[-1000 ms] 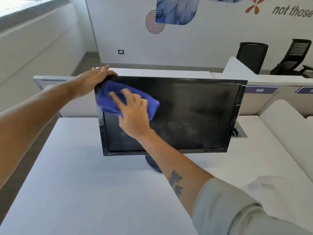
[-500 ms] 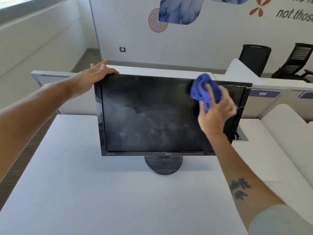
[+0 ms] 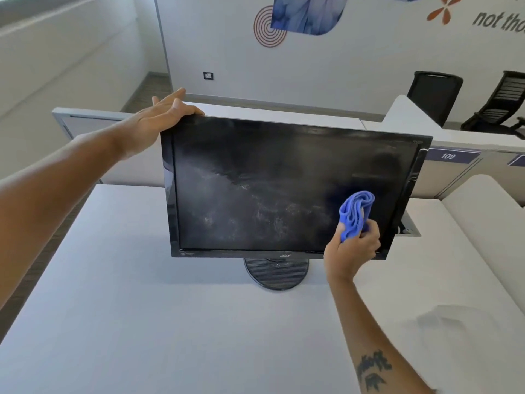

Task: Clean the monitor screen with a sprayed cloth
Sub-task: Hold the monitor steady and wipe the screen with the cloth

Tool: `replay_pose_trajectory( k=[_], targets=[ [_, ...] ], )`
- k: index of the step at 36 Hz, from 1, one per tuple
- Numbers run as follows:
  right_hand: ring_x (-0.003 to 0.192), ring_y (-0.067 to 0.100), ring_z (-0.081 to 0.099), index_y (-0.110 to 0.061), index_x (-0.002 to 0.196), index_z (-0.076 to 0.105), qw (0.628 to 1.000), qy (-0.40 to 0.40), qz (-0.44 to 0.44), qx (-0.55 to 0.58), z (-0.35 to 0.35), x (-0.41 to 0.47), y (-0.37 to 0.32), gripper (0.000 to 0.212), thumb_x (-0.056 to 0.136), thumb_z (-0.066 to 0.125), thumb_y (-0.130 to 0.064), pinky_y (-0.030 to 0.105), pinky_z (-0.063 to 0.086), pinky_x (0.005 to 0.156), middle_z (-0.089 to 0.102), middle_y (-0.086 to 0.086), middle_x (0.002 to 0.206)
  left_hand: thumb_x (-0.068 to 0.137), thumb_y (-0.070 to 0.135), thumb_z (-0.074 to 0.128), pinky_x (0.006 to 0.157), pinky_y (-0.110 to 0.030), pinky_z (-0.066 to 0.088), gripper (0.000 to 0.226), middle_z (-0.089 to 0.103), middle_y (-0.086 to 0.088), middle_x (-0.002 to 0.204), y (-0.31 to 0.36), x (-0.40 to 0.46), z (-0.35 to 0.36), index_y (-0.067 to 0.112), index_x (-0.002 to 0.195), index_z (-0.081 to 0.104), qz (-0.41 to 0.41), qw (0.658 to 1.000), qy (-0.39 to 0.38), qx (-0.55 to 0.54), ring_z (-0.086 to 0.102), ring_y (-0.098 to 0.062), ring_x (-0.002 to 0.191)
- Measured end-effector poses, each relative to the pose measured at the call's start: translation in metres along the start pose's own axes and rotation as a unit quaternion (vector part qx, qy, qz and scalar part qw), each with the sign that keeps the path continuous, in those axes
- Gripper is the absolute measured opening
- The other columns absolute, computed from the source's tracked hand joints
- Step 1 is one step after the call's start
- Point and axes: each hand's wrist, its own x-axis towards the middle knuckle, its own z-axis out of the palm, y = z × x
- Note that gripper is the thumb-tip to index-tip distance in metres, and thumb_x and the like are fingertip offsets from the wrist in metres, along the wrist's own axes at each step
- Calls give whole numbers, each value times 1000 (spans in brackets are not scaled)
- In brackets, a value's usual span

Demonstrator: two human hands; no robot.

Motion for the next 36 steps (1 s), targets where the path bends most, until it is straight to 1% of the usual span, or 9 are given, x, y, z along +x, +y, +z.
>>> replay_pose_trajectory(
  k=[7, 12, 14, 18, 20, 23, 26, 30, 36],
  targets=[
    [103, 37, 60, -29, 127, 47, 997, 16, 39, 67, 10, -4, -52, 33, 97, 61, -31, 60, 56, 87, 61, 15, 126, 90, 98, 12, 132, -56, -23, 63, 1, 7, 185, -4, 1, 2, 78, 128, 59, 2, 1000, 5, 6, -17, -21, 170],
    [101, 37, 56, -27, 153, 55, 977, -135, -162, -10, 31, -53, -100, 71, 85, 75, -30, 47, 45, 82, 54, 14, 135, 90, 98, 11, 131, -56, -23, 62, 3, 6, 184, 1, 1, 3, 78, 126, 57, 0, 1000, -3, 20, -17, -23, 170],
    [104, 40, 55, -31, 158, 47, 935, -225, -271, -41, 40, -81, -106, 85, 78, 77, -28, 49, 45, 81, 45, 13, 145, 97, 89, 11, 132, -53, -24, 60, 8, 13, 180, 7, 0, 3, 71, 128, 59, 0, 1000, 3, 20, -16, -19, 170],
    [107, 32, 53, -38, 163, 33, 771, -353, -519, -107, 43, -114, -99, 85, 86, 68, -28, 47, 43, 83, 33, 3, 154, 109, 55, 12, 133, -45, -19, 46, 19, 21, 161, 18, -7, 6, 58, 125, 56, 3, 1000, 9, 9, -6, 3, 159],
    [109, 29, 54, -40, 163, 31, 748, -356, -549, -113, 43, -108, -97, 77, 93, 58, -24, 44, 43, 86, 34, 0, 157, 110, 59, 13, 135, -51, -16, 49, 17, 22, 167, 13, -8, 4, 68, 125, 59, 6, 1000, 2, 9, -6, -3, 165],
    [110, 29, 55, -45, 159, 38, 781, -309, -532, -106, 42, -82, -107, 76, 89, 60, -26, 45, 40, 85, 36, -1, 161, 105, 71, 13, 135, -50, -15, 49, 10, 12, 181, 8, -7, 0, 79, 125, 57, -5, 1000, -3, 15, -9, -14, 170],
    [108, 32, 50, -43, 157, 45, 873, -221, -425, -87, 35, -41, -130, 85, 78, 71, -29, 47, 38, 87, 39, 3, 156, 104, 64, 13, 128, -31, -15, 55, 18, 17, 171, 11, -6, 1, 56, 136, 58, -1, 1000, 7, 1, -8, -2, 164],
    [116, 33, 50, -34, 153, 56, 968, -88, -235, -27, 33, 17, -168, 71, 83, 66, -25, 51, 37, 99, 52, 12, 138, 103, 73, 14, 130, -41, -16, 71, 10, 13, 181, 5, -5, 1, 45, 151, 59, -17, 1000, 3, 17, -13, -18, 170],
    [116, 31, 47, -25, 159, 48, 967, -92, -237, -8, 57, -1, -208, 75, 84, 58, -24, 51, 40, 95, 41, 5, 138, 114, 54, 12, 120, -25, -15, 52, 28, 20, 163, 21, -7, 2, 57, 130, 61, -13, 1000, -3, -25, -3, 8, 156]
  ],
)
